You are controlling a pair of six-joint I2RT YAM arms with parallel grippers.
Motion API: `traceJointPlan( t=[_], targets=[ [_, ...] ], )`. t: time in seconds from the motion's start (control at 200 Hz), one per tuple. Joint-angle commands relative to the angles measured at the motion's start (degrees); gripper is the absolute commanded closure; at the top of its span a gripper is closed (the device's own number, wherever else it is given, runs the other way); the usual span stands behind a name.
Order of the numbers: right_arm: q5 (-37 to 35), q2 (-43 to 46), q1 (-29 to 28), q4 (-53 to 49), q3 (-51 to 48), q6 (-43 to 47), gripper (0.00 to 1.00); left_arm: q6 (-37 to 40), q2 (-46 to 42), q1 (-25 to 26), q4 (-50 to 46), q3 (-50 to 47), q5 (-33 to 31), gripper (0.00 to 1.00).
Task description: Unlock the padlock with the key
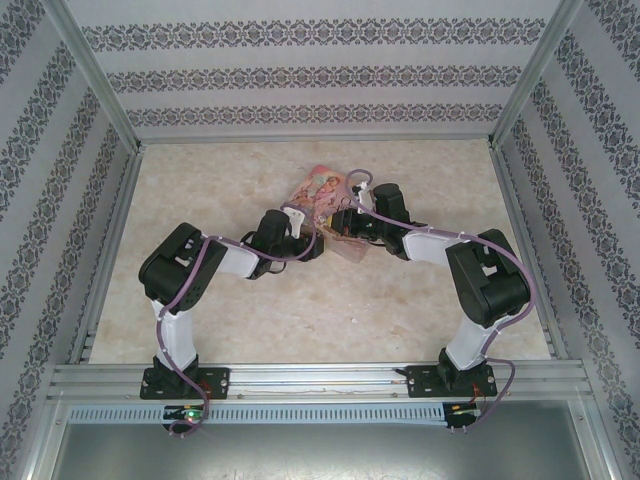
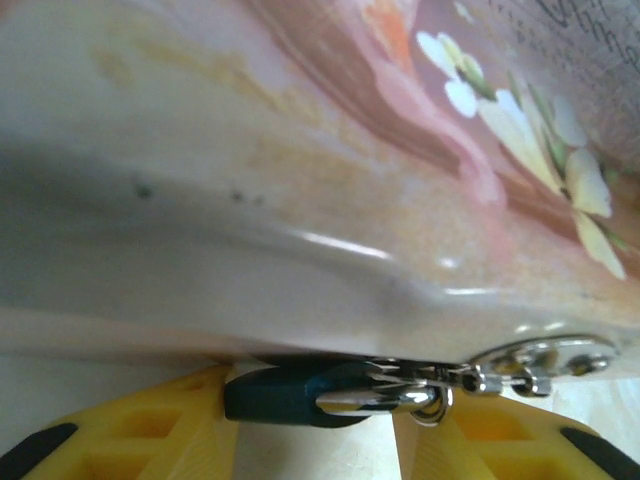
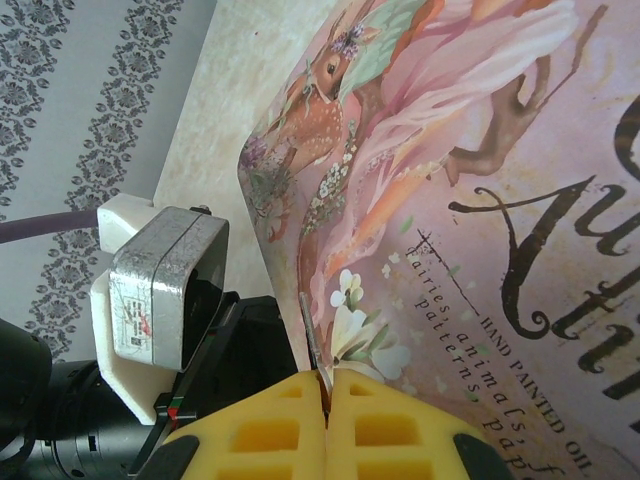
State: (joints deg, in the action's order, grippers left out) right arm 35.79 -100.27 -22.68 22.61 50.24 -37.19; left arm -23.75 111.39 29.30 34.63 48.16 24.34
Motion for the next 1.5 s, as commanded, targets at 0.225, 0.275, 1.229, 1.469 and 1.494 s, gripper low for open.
traceJointPlan(
  t=[0.225, 0.275, 1.229, 1.469, 1.494],
  targets=[
    [0.0, -1.5, -1.5, -7.7, -1.0, -0.1, 1.0, 3.1, 0.0, 2.3, -2.3, 1.9, 3.9, 0.59],
    [0.2, -0.8, -1.4, -7.8, -0.8, -0.1, 1.0, 3.8, -0.6, 2.4, -3.0, 1.9, 3.6, 0.56],
    [1.0, 3.6, -0.9, -8.5, 5.3, -3.5, 1.0, 12.1, -6.9, -5.8, -4.1, -1.5, 17.3, 0.41],
    [1.1, 2.0, -1.1, -9.7, 8.2, -3.5, 1.0, 13.5, -3.7, -5.8, -7.1, 1.8, 17.8, 0.42],
    [1.1, 1.7, -1.1, -9.8, 8.5, -3.5, 1.0, 13.6, -3.4, -5.8, -7.2, 2.1, 17.6, 0.42]
  ],
)
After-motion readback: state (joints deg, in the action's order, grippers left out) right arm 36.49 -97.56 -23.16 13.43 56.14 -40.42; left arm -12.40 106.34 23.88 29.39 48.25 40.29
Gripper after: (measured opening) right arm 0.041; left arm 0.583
